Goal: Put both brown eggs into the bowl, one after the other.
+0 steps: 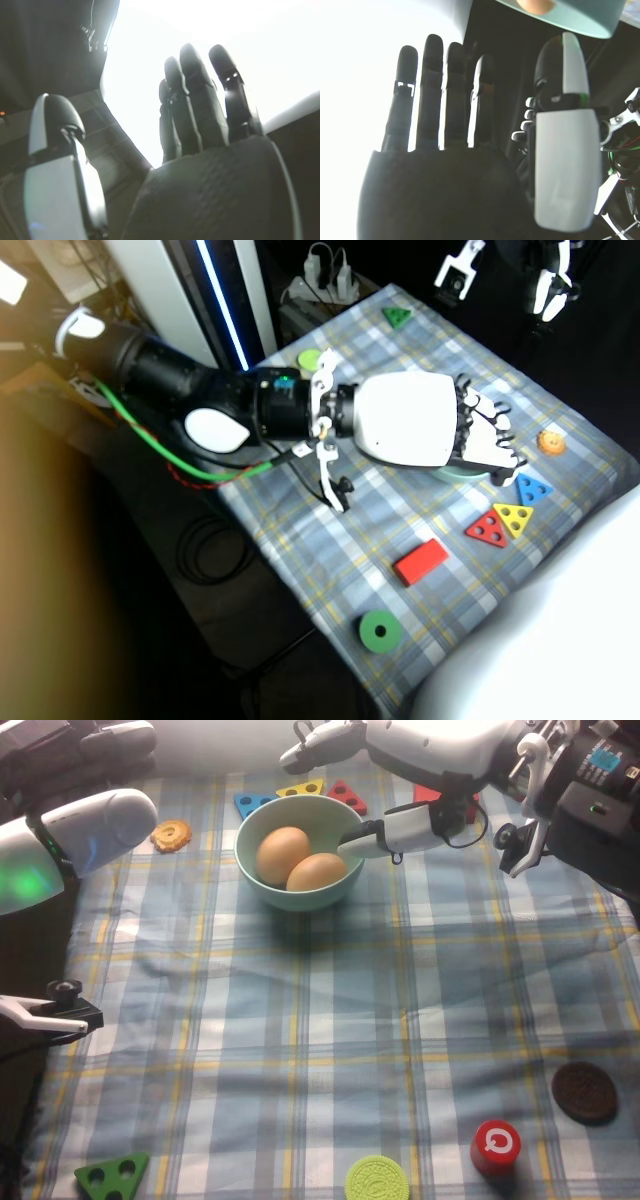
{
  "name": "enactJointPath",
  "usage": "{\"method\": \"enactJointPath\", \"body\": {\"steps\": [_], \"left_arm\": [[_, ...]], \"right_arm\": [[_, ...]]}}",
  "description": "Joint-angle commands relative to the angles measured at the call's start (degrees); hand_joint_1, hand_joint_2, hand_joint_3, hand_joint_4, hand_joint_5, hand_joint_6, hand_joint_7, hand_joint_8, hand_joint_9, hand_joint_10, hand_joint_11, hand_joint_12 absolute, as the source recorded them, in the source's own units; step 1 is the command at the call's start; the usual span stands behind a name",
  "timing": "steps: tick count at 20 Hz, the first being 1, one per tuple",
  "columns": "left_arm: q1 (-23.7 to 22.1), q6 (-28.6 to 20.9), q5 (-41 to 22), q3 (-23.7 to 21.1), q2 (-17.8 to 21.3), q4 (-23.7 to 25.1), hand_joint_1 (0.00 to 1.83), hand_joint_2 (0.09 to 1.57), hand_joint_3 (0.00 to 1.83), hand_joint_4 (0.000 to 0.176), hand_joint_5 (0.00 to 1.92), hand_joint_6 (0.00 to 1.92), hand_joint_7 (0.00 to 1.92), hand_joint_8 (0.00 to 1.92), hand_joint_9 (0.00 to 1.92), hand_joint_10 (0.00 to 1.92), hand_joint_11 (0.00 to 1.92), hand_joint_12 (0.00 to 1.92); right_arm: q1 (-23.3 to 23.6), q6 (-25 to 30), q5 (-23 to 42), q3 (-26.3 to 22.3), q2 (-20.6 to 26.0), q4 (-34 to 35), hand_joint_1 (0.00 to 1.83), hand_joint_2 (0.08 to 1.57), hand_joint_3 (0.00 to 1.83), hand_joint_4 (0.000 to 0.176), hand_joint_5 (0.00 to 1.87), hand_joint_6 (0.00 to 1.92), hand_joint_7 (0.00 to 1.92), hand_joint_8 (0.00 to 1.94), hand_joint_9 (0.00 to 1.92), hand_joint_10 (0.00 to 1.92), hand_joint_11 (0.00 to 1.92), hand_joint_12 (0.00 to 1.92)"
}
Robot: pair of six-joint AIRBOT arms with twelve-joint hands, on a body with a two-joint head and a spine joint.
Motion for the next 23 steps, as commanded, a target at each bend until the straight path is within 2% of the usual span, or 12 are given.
{"method": "enactJointPath", "body": {"steps": [1,5,7,8,11,12,13,14,16,17,20,23], "left_arm": [[-0.32,-0.86,-7.08,0.3,-0.17,0.32,0.83,0.88,0.0,0.034,0.46,0.0,0.63,0.0,0.62,0.0,0.12,0.85],[-0.29,-0.95,-7.15,0.29,-0.17,0.31,0.82,0.88,0.0,0.026,0.47,0.0,0.63,0.0,0.62,0.0,0.13,0.85],[-0.21,-1.16,-7.32,0.25,-0.07,0.31,0.8,0.88,0.0,0.032,0.46,0.0,0.63,0.0,0.61,0.0,0.12,0.84],[-0.11,-1.43,-7.62,0.17,0.08,0.32,0.81,0.88,0.0,0.03,0.46,0.0,0.63,0.0,0.61,0.0,0.12,0.84],[0.34,-2.06,-9.35,-0.5,0.72,0.71,0.82,0.89,0.0,0.015,0.47,0.0,0.61,0.0,0.6,0.0,0.19,0.78],[0.56,-2.31,-10.48,-0.94,1.2,0.98,0.77,0.9,0.01,0.014,0.46,0.0,0.61,0.0,0.6,0.0,0.17,0.77],[0.96,-2.75,-12.3,-1.48,1.91,1.35,0.75,0.9,0.0,0.03,0.46,0.0,0.6,0.0,0.59,0.0,0.17,0.72],[1.37,-3.32,-13.76,-1.81,2.42,1.69,0.78,0.88,0.0,0.048,0.46,0.0,0.61,0.0,0.57,0.0,0.1,0.74],[2.15,-5.07,-16.69,-2.17,3.2,2.64,0.81,0.9,0.0,0.059,0.42,0.0,0.54,0.0,0.49,0.0,0.03,0.83],[2.28,-5.98,-17.77,-2.23,3.52,3.41,0.8,0.91,0.0,0.032,0.42,0.0,0.53,0.0,0.5,0.0,0.06,0.8],[2.36,-7.71,-20.6,-2.25,3.54,4.62,0.7,1.07,0.0,0.004,0.23,0.0,0.43,0.0,0.48,0.0,0.03,1.03],[3.42,-11.38,-24.13,-2.2,3.52,5.85,0.31,1.25,0.01,0.0,0.01,0.0,0.27,0.0,0.41,0.0,0.0,0.99]], "right_arm": [[0.35,0.13,6.71,-0.21,0.34,1.03,0.93,0.96,0.0,0.096,0.62,0.0,0.67,0.0,0.67,0.03,0.15,1.19],[0.34,0.21,7.77,-1.09,1.94,1.15,0.91,0.95,0.0,0.08,0.64,0.0,0.69,0.01,0.71,0.04,0.2,1.26],[-0.22,0.26,10.4,-2.94,4.76,1.72,0.89,0.96,0.0,0.114,0.63,0.0,0.69,0.01,0.72,0.04,0.24,1.29],[-1.14,0.26,12.71,-4.51,6.84,2.49,0.87,0.96,0.0,0.11,0.62,0.0,0.7,0.01,0.72,0.04,0.23,1.31],[-5.62,0.26,20.56,-8.68,11.92,5.81,0.83,1.01,0.01,0.016,0.59,0.0,0.68,0.0,0.68,0.01,0.19,1.23],[-8.17,0.26,23.75,-10.27,13.74,8.0,0.82,1.0,0.01,0.019,0.59,0.0,0.66,0.0,0.65,0.0,0.17,1.22],[-12.1,0.81,28.1,-12.08,15.92,10.83,0.8,1.01,0.0,0.0,0.6,0.0,0.66,0.0,0.66,0.01,0.2,1.09],[-14.86,2.81,31.58,-12.91,17.28,12.73,0.78,1.03,0.0,0.0,0.6,0.0,0.67,0.0,0.65,0.0,0.17,1.02],[-20.32,6.68,38.1,-14.16,19.18,15.84,0.8,1.05,0.0,0.0,0.63,0.0,0.72,0.01,0.68,0.01,0.15,1.14],[-23.22,7.11,42.44,-15.84,20.71,17.76,0.81,1.06,0.0,0.002,0.63,0.0,0.71,0.0,0.69,0.02,0.19,1.14],[-30.06,6.18,53.74,-20.84,24.51,21.23,0.83,1.1,0.0,0.0,0.65,0.0,0.73,0.01,0.72,0.02,0.26,1.1],[-34.06,3.95,61.49,-24.56,26.09,21.41,0.65,1.25,0.0,0.0,0.6,0.0,0.8,0.01,0.81,0.05,0.3,1.17]]}}
